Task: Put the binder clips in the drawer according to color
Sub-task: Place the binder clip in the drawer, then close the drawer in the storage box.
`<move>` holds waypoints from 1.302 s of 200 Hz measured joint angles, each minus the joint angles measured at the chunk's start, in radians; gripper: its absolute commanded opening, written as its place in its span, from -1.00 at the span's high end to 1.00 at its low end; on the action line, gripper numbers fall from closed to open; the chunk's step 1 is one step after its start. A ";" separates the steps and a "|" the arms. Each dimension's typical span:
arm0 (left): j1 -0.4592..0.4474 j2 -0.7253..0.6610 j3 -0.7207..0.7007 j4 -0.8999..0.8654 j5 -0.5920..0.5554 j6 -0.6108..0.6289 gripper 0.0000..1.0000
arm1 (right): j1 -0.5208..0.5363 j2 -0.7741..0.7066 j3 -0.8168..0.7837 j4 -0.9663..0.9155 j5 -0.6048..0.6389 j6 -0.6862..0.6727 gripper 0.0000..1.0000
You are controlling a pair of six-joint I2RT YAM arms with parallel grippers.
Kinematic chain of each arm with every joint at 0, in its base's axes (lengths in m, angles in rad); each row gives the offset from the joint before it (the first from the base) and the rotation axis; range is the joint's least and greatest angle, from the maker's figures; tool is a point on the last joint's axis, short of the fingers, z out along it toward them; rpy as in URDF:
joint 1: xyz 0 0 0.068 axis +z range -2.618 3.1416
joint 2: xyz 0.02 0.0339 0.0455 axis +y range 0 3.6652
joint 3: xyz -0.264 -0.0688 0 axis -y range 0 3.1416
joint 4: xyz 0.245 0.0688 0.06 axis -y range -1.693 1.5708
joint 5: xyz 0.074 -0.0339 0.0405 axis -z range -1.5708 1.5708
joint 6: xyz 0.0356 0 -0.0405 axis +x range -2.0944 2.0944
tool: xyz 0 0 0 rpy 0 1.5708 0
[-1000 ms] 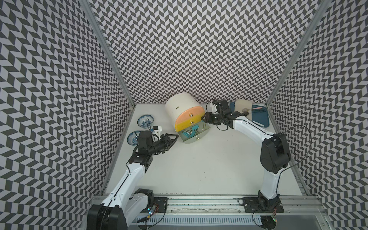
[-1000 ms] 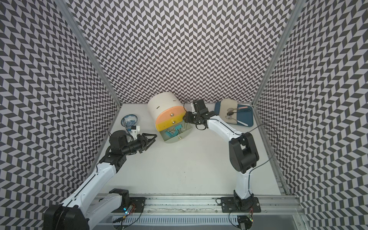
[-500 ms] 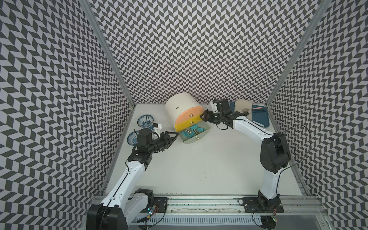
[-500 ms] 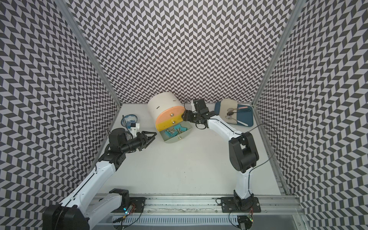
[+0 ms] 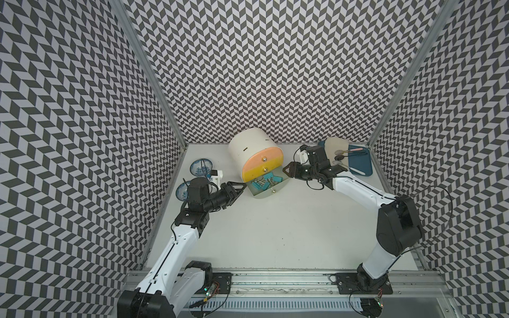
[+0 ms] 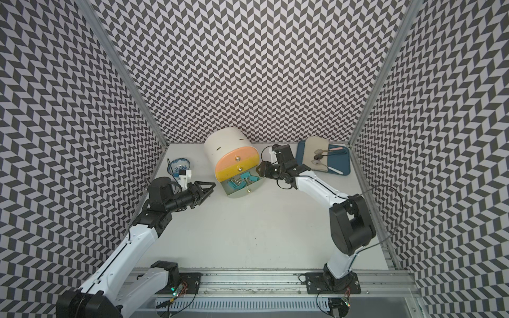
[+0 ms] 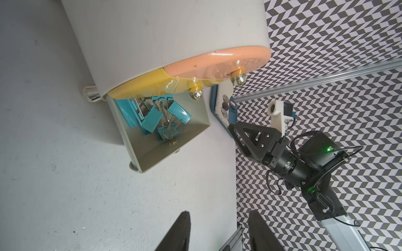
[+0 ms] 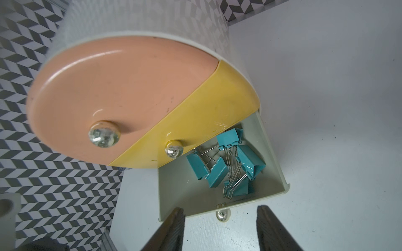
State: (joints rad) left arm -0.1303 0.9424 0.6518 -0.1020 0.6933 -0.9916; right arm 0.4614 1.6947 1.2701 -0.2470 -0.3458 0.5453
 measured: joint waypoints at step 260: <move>0.006 -0.125 -0.029 -0.116 -0.027 0.006 0.05 | 0.079 0.034 -0.444 0.592 -0.253 0.298 0.12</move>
State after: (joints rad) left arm -0.1238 0.8177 0.6228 -0.2176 0.6666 -0.9855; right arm 0.5407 1.7287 0.8265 0.3454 -0.5983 0.8436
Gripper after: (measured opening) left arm 0.472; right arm 0.443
